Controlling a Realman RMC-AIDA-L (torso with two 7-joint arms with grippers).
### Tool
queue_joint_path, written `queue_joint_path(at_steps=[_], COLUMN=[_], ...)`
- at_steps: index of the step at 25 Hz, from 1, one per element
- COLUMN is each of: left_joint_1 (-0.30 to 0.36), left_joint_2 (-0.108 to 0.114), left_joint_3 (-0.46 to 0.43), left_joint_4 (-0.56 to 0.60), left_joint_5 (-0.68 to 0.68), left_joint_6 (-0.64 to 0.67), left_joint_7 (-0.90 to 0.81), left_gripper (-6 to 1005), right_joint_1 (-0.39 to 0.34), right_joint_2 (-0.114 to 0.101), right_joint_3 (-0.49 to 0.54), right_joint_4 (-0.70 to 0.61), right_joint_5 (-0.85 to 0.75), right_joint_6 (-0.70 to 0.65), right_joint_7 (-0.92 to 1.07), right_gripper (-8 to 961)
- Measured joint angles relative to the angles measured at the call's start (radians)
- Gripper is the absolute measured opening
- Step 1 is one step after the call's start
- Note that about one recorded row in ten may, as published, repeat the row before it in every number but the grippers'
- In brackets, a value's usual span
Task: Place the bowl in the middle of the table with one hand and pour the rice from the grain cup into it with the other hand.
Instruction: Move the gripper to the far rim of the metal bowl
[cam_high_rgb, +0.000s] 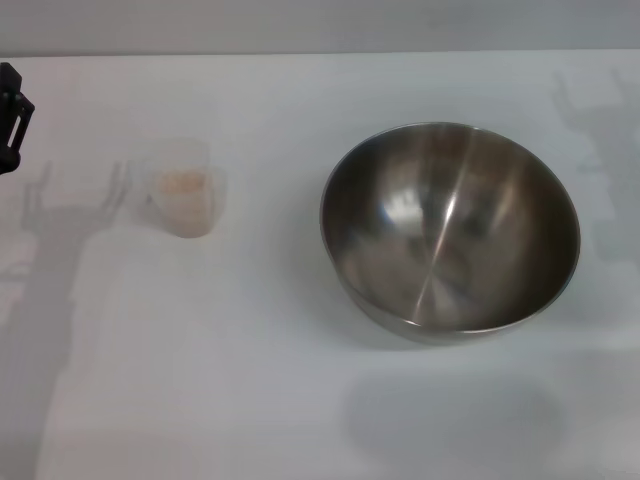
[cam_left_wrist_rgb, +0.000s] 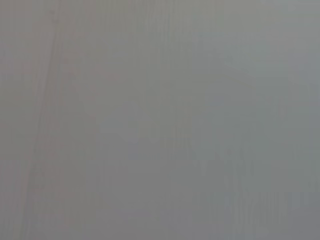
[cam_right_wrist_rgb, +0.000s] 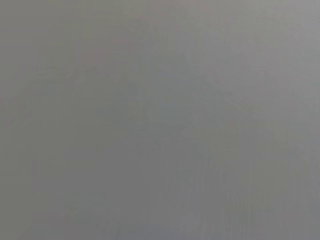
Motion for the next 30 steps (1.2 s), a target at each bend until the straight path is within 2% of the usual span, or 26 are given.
queue_joint_path(at_steps=[15,19,23,24,25,26,28,29,30], left_joint_1=[-0.002,-0.004,-0.004,-0.004,-0.004,-0.005,-0.005,-0.005,-0.005], left_joint_2=[-0.001,-0.002,-0.002,-0.001,-0.001,0.000,0.000,0.000,0.000], left_joint_3=[0.006,0.007,0.007,0.007,0.007,0.007,0.007,0.006,0.006], left_joint_4=[0.000,0.000,0.000,0.000,0.000,0.000,0.000,0.000,0.000], left_joint_5=[0.003,0.002,0.002,0.002,0.002,0.002,0.002,0.003,0.003], left_joint_6=[0.000,-0.001,-0.001,-0.001,-0.001,-0.002,-0.001,-0.001,-0.001], left_joint_7=[-0.002,-0.002,-0.002,-0.002,-0.002,-0.002,0.000,0.002,0.002], left_gripper=[869,869,869,869,869,869,869,869,869], right_joint_1=[-0.001,0.000,-0.010,-0.031,-0.031,-0.048,-0.090,-0.120,-0.120], right_joint_2=[-0.001,-0.001,0.001,0.004,0.004,0.005,0.007,0.008,0.008], right_joint_3=[0.004,0.014,0.041,0.056,0.056,0.058,0.054,0.050,0.050], right_joint_4=[0.001,-0.033,-0.090,-0.173,-0.173,-0.227,-0.371,-0.510,-0.510], right_joint_5=[0.000,0.006,0.008,0.008,0.008,0.008,0.008,0.008,0.008], right_joint_6=[-0.012,-0.012,0.018,0.101,0.101,0.160,0.340,0.524,0.524], right_joint_7=[-0.050,-0.197,-0.261,-0.268,-0.268,-0.268,-0.262,-0.248,-0.248], right_gripper=[741,737,732,731,730,729,727,726,725])
